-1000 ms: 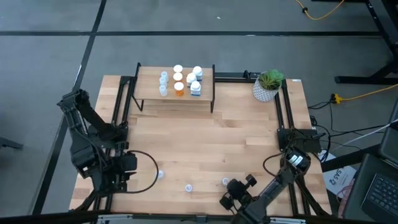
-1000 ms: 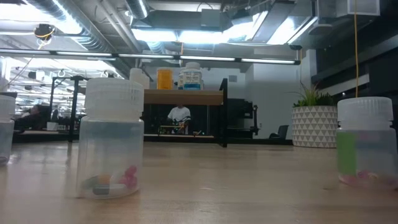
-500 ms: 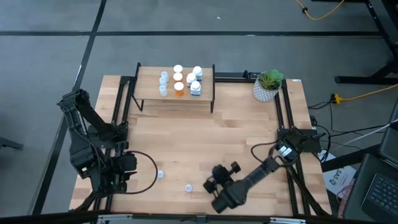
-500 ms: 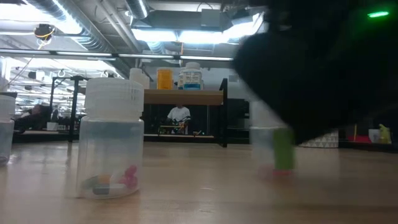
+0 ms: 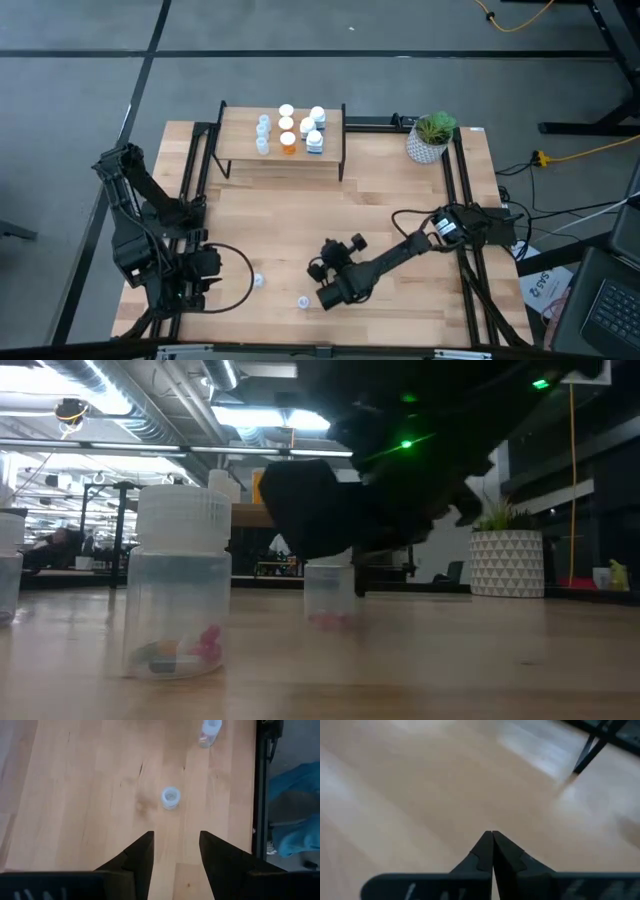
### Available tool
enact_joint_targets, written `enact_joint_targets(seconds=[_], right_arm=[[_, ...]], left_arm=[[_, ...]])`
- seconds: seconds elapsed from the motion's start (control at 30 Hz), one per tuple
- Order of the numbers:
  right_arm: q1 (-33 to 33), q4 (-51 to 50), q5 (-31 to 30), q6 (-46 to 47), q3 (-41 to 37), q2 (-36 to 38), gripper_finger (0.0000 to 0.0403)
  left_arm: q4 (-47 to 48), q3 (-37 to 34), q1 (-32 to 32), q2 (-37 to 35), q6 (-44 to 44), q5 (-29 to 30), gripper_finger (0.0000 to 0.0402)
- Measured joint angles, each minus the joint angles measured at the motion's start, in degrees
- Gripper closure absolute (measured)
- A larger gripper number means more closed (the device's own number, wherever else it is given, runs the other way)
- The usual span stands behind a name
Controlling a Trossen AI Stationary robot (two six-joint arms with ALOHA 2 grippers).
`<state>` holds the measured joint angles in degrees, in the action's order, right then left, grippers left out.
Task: Pick and place medicine bottles onto shelf by color
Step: Move the pill bottles to the center of the table
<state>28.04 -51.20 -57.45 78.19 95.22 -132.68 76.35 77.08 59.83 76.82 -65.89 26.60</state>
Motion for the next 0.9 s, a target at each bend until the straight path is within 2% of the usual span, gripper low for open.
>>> enact_joint_targets(seconds=[0.17, 0.37, 0.5, 0.6, 0.73, 0.9], right_arm=[[-1.8, -1.3, -1.4, -6.1, 2.3, 0.2, 0.0398], [0.2, -15.7, -1.2, -8.0, 13.9, 1.7, 0.0398], [4.4, -20.4, 5.3, -9.2, 21.4, 1.7, 0.0398], [7.7, -17.1, 12.2, -13.9, 23.2, 1.7, 0.0398], [11.3, -8.0, 17.9, -17.7, 20.9, 1.7, 0.0398], [13.7, 6.5, 18.6, -19.0, 14.2, 1.7, 0.0398]], left_arm=[[-0.2, 0.0, 0.0, 0.0, 0.0, 0.6, 0.0251], [-0.1, 0.0, 0.0, 0.0, 0.0, 1.0, 0.0251], [-0.1, 0.0, 0.0, 0.0, 0.0, 1.0, 0.0251], [-0.1, 0.0, 0.0, 0.0, 0.5, 1.1, 0.0251], [-0.1, 0.0, 0.0, 0.0, 0.6, 2.1, 0.0251], [-0.1, 0.0, 0.0, 0.0, 2.0, 3.1, 0.0251]])
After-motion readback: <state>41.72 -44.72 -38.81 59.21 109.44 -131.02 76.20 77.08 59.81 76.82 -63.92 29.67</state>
